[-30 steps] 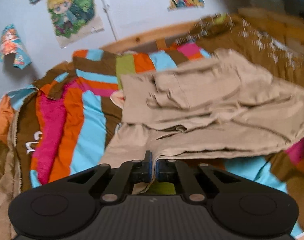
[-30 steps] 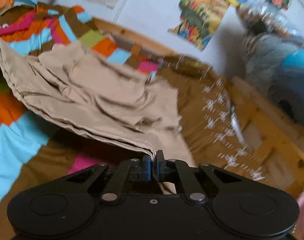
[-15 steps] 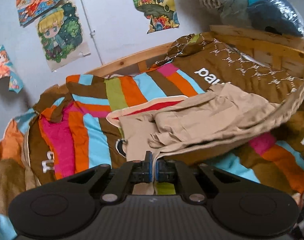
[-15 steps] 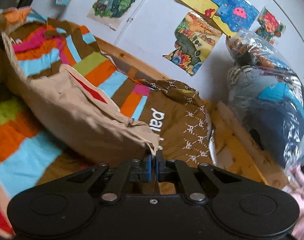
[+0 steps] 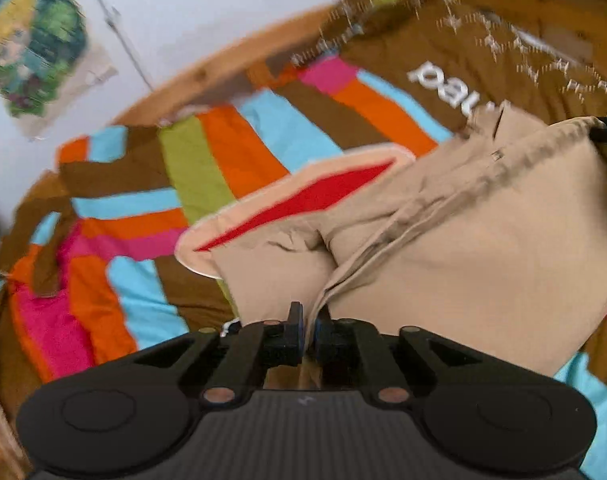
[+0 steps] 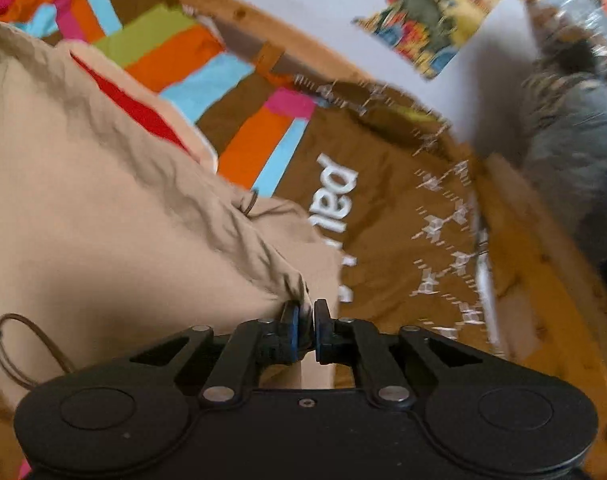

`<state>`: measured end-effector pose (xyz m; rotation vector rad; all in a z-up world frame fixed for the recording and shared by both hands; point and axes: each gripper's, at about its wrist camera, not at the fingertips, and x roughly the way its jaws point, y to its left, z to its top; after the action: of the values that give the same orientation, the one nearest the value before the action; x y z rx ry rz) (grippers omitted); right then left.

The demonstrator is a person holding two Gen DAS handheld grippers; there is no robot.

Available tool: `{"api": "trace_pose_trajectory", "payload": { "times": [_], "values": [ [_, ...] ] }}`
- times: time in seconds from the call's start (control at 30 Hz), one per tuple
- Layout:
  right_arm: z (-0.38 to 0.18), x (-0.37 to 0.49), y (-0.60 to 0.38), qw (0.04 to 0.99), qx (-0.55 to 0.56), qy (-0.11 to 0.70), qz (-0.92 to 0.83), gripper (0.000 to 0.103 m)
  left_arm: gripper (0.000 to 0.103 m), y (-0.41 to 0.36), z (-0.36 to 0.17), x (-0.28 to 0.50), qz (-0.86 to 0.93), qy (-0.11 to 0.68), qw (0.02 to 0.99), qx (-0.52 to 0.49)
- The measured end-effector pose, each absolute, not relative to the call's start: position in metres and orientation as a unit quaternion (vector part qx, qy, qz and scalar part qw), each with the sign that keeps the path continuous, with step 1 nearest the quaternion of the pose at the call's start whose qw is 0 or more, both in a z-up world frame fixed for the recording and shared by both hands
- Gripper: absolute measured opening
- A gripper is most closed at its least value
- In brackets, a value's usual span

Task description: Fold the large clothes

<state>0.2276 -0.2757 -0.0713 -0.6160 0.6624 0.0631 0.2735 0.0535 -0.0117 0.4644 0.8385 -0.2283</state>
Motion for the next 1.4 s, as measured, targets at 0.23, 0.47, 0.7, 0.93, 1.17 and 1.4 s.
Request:
{"api": "trace_pose_trajectory", "payload": {
  "times": [0.23, 0.47, 0.7, 0.93, 1.17, 1.4],
  "values": [
    [-0.085, 0.242, -0.293, 0.929, -0.186, 0.317, 0.051, 0.034, 0.088, 0.112, -0.018, 0.296, -0.136, 0.409, 0.899, 0.083],
    [-0.029, 0.202, -0.357, 0.959, 0.028, 0.273, 0.063, 0.093, 0.102, 0.163, -0.002, 0.27, -0.166, 0.381, 0.909, -0.024],
    [-0.024, 0.127, -0.369, 0.957, -0.013, 0.285, 0.048, 0.099, 0.102, 0.189, 0.024, 0.228, -0.13, 0.351, 0.926, -0.058],
    [-0.06, 0.089, -0.329, 0.935, -0.13, 0.325, 0.05, 0.087, 0.102, 0.147, 0.021, 0.171, -0.159, 0.379, 0.906, 0.105],
    [-0.076, 0.089, -0.323, 0.93, -0.164, 0.324, 0.05, 0.065, 0.088, 0.078, -0.04, 0.158, -0.148, 0.441, 0.84, 0.278],
    [-0.076, 0.103, -0.342, 0.949, -0.072, 0.302, 0.051, 0.014, 0.008, 0.122, -0.043, 0.188, -0.096, 0.467, 0.872, 0.111]
  ]
}}
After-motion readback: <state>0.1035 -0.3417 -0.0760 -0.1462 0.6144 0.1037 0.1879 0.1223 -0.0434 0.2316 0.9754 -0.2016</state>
